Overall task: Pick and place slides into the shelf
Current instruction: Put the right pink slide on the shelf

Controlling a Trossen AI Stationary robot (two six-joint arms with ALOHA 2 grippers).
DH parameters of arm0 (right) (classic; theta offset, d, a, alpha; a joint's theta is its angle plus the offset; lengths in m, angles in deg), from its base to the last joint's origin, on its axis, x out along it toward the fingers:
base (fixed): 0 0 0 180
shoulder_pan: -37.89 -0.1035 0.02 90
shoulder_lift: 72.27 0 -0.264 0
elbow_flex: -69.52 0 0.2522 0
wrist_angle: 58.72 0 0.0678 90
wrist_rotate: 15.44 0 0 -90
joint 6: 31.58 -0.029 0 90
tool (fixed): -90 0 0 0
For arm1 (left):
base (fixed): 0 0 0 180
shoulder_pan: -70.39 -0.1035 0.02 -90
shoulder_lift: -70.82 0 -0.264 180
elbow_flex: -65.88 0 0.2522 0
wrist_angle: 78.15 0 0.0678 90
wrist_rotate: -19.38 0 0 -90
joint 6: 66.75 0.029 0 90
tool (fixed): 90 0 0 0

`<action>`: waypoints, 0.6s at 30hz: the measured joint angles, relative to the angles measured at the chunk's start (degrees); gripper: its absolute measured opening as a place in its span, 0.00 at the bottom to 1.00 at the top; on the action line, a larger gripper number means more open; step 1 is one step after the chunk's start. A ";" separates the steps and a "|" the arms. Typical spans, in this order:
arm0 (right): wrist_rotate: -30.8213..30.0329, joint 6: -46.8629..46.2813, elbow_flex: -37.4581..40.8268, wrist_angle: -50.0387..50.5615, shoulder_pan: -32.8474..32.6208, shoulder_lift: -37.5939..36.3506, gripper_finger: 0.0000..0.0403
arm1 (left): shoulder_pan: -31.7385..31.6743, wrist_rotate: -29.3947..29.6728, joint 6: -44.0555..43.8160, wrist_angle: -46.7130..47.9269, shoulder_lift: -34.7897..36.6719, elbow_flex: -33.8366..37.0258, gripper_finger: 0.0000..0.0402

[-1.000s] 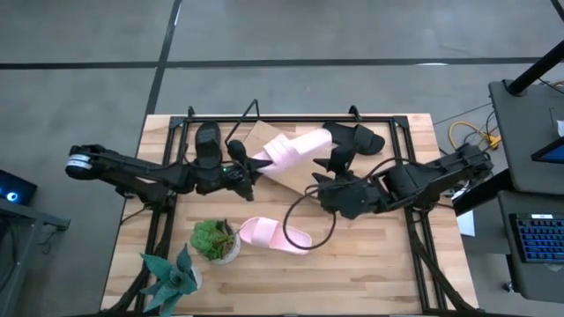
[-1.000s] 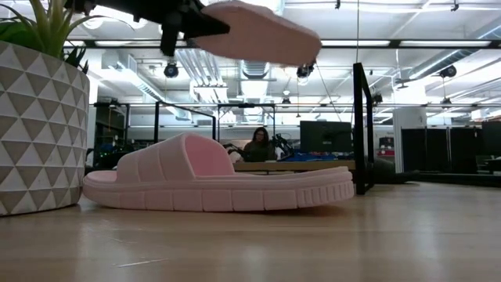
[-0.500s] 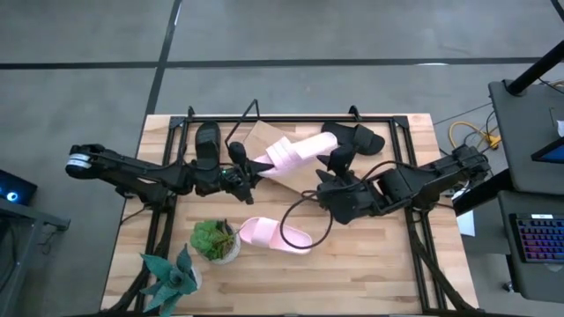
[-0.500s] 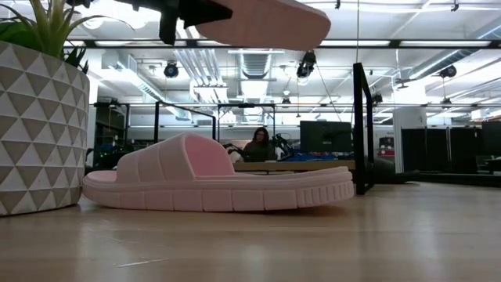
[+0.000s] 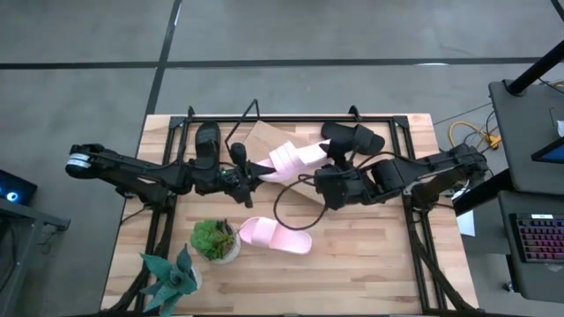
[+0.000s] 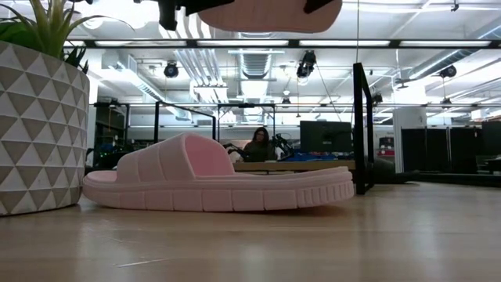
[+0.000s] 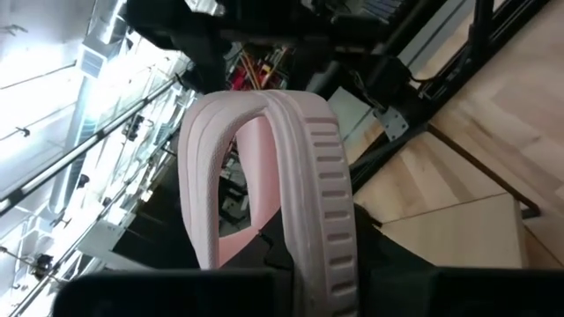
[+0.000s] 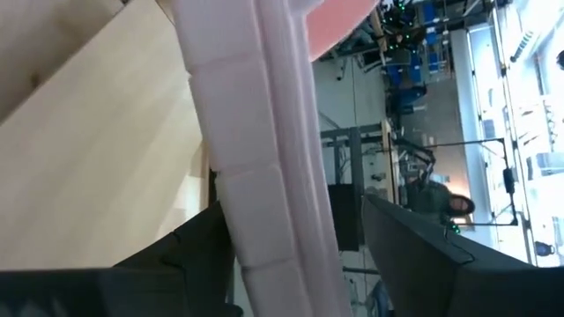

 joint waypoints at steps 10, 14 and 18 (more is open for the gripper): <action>1.67 -0.33 0.02 0.31 -0.11 0.35 0.23 | 0.00 0.05 0.18 -0.34 0.00 -0.02 0.04; 1.67 0.08 0.04 0.48 -0.15 0.36 0.13 | 0.00 0.01 -0.07 -0.25 0.07 -0.04 0.04; 1.42 -0.45 0.02 1.89 -0.15 0.38 0.13 | 0.23 -0.06 -0.21 0.49 0.07 -0.09 0.10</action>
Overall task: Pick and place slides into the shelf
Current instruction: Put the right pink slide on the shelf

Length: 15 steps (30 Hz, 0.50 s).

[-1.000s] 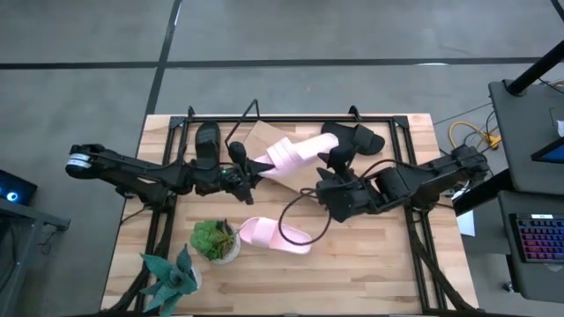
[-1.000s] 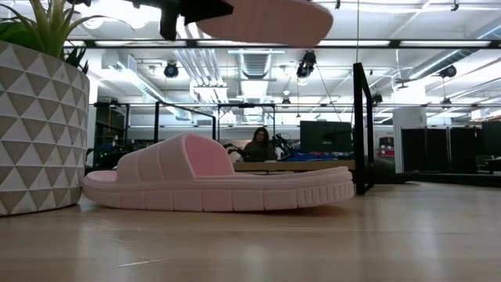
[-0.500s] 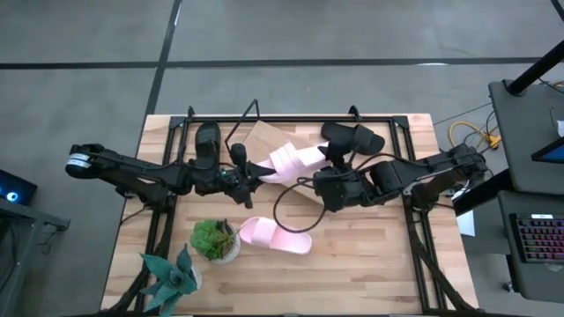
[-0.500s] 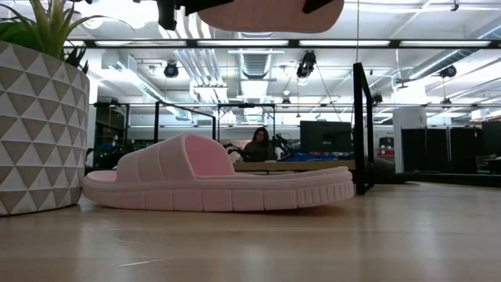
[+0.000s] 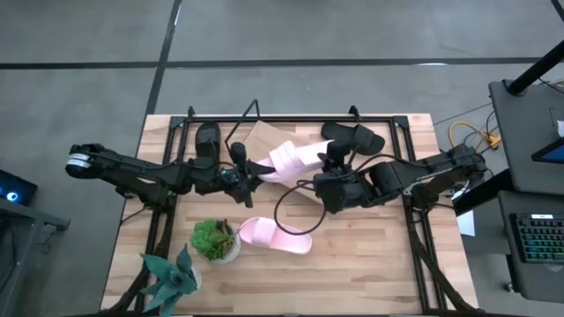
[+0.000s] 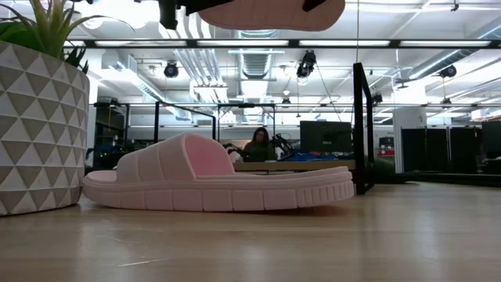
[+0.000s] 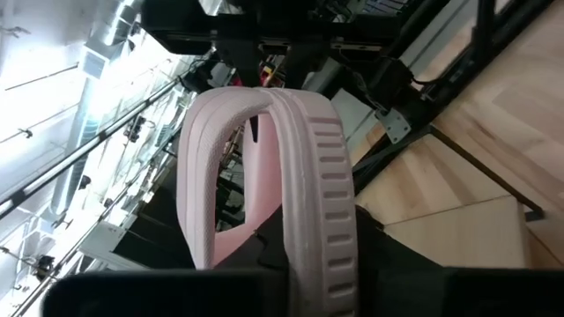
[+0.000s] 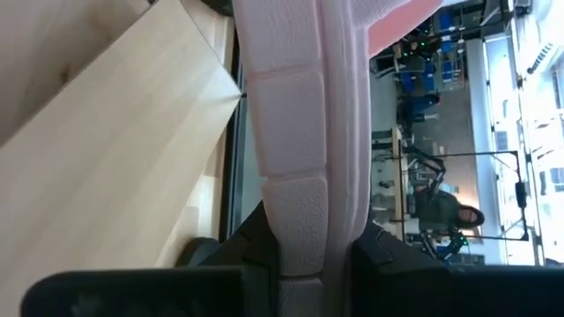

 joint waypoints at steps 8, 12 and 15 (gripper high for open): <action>-2.18 -9.71 0.20 11.50 -0.02 -1.77 0.13 | 0.98 0.01 -3.68 7.81 2.13 0.00 0.41; -2.58 -10.06 1.33 11.16 -0.09 -2.43 0.13 | 1.44 -0.39 -4.54 8.69 4.00 0.03 0.52; -2.10 -9.54 3.71 11.49 -0.17 -2.39 0.13 | 2.05 -0.36 -4.53 8.69 5.92 0.07 0.55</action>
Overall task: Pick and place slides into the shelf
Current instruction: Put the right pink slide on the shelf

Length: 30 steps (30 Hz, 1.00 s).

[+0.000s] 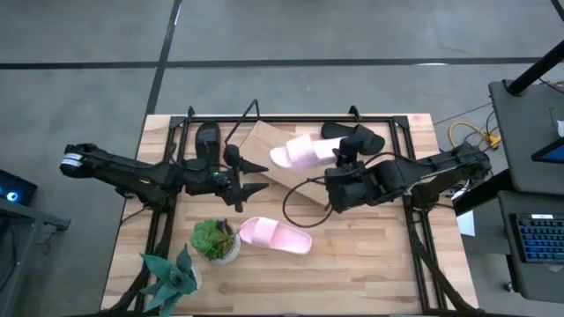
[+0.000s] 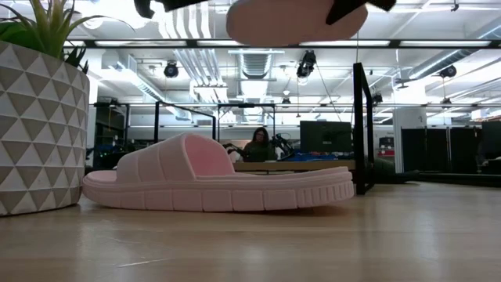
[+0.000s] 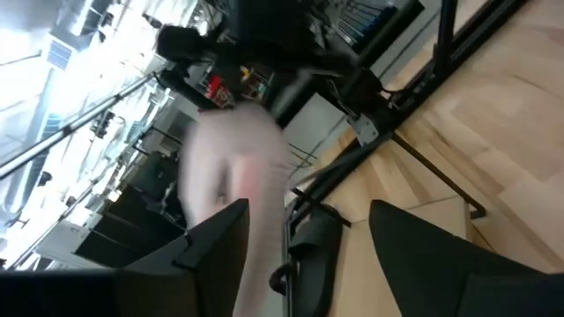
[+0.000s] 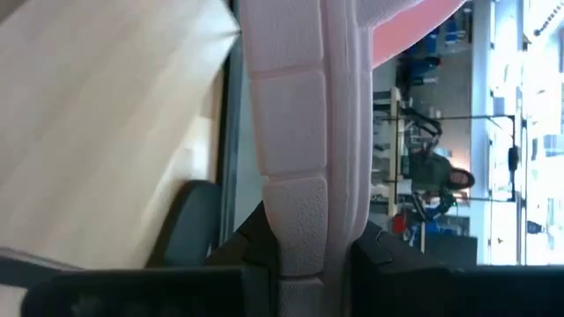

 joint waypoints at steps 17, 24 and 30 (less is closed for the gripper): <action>7.83 7.08 7.74 -13.79 -0.29 -0.61 0.13 | 0.50 1.83 5.91 -0.16 -2.43 -1.56 0.55; 9.45 10.20 7.52 -17.07 -0.29 -0.61 0.13 | 0.20 2.43 6.01 -0.48 -4.82 -3.47 0.55; 9.46 10.94 7.52 -17.15 -0.27 -0.61 0.13 | 0.20 2.43 5.87 -0.04 -4.96 -3.61 0.55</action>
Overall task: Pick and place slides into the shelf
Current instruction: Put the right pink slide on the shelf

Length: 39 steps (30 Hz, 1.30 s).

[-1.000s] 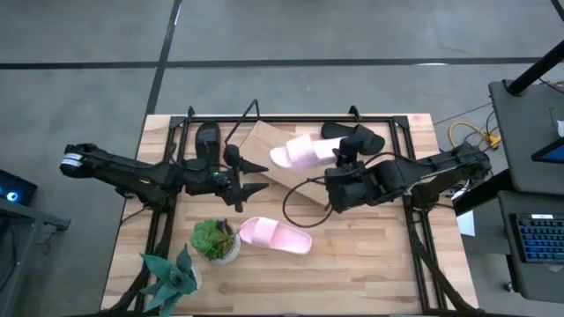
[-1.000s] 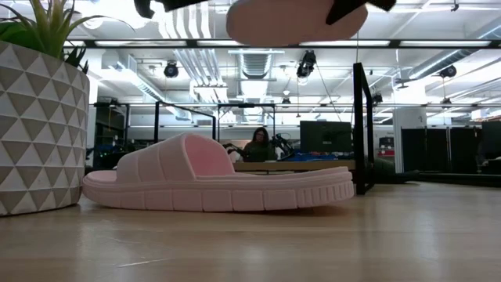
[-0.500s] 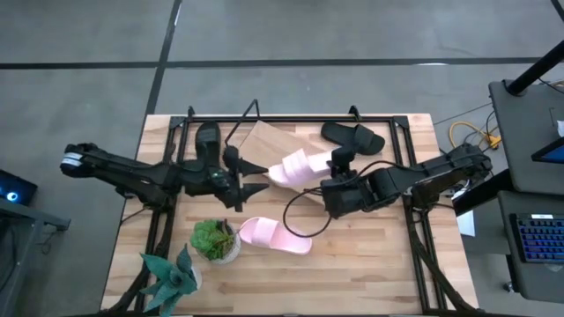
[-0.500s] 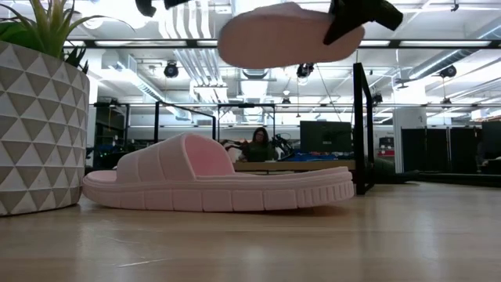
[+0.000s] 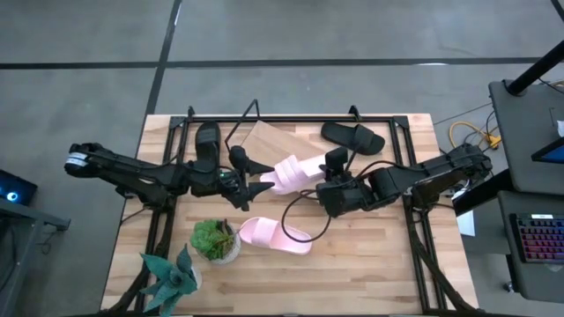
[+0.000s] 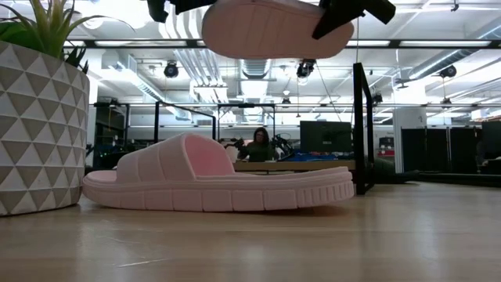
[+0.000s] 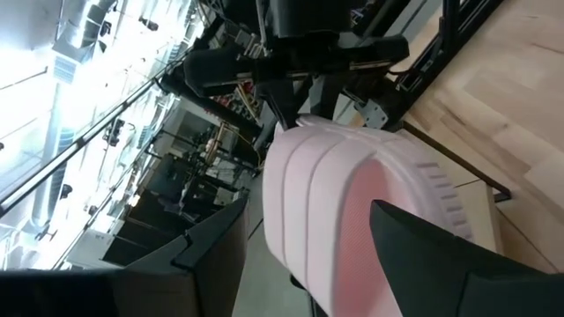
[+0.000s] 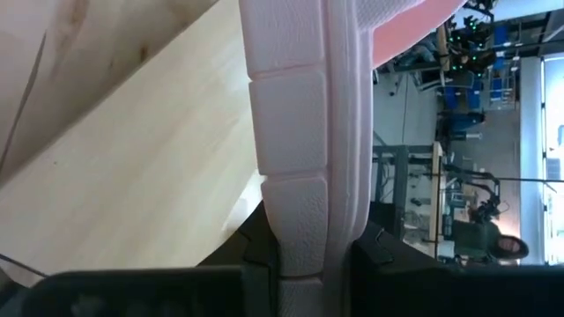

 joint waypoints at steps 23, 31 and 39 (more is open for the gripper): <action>-0.49 7.53 0.04 -9.50 0.15 0.00 0.13 | -1.35 0.77 0.12 -5.01 -3.07 0.09 0.52; 0.20 7.08 0.06 -9.44 0.17 -0.13 0.13 | -1.77 0.76 0.14 -4.57 -4.83 -1.22 0.29; 0.49 6.90 0.07 -9.26 0.17 -0.20 0.13 | -1.90 1.29 2.87 -4.64 -5.57 -2.57 0.02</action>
